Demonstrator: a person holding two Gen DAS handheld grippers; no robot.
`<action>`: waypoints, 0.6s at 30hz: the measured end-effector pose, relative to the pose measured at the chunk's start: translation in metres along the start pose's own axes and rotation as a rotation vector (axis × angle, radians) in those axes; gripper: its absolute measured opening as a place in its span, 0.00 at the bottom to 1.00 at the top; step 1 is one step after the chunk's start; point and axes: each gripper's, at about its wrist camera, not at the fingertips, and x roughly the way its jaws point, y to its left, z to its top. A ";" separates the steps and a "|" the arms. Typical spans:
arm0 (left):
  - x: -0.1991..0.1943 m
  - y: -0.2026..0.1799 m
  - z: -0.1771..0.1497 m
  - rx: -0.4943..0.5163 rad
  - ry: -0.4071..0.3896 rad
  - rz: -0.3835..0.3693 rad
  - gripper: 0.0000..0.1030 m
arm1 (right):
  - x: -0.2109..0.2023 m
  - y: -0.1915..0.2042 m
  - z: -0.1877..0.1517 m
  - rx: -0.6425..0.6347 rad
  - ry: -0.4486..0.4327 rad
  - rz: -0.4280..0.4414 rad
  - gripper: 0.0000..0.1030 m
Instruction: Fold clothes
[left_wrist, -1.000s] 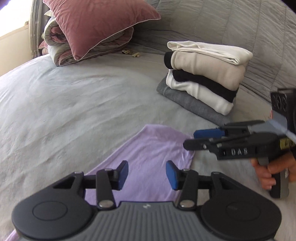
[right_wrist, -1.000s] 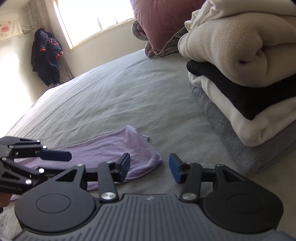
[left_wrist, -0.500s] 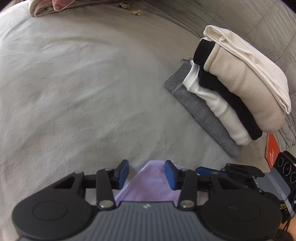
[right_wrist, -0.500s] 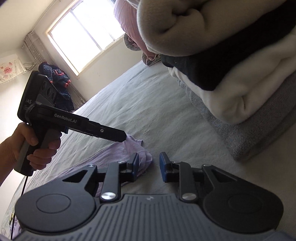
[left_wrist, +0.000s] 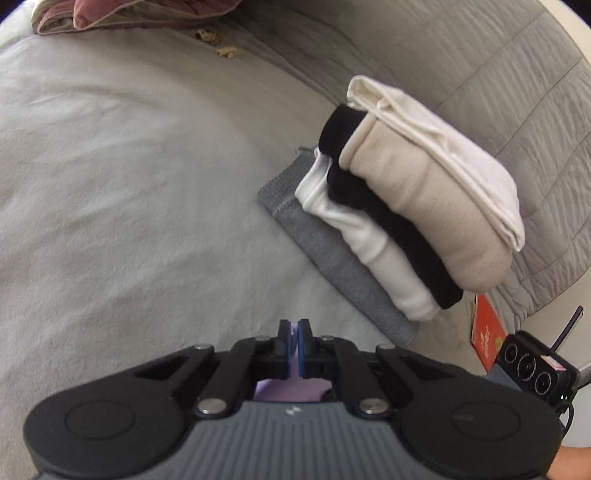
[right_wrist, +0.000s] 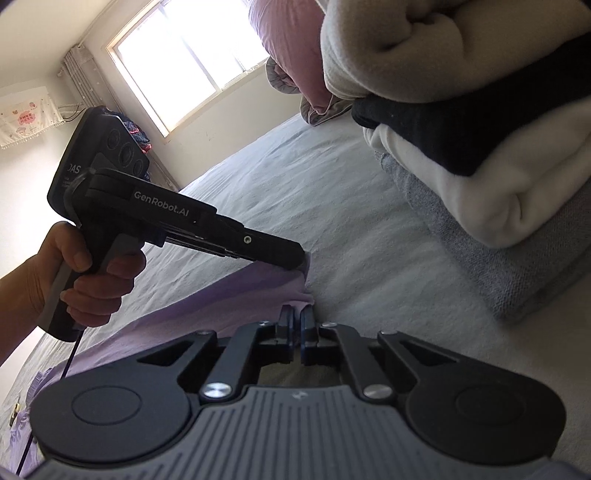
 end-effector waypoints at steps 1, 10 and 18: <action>-0.003 0.001 -0.002 -0.002 -0.044 0.006 0.03 | -0.003 0.001 -0.001 -0.004 -0.018 -0.005 0.02; -0.012 0.024 0.008 -0.035 -0.078 0.082 0.35 | -0.008 -0.002 0.001 0.022 -0.047 -0.050 0.24; -0.047 0.016 -0.022 -0.075 -0.246 0.142 0.40 | 0.005 -0.004 0.005 0.025 -0.053 -0.046 0.34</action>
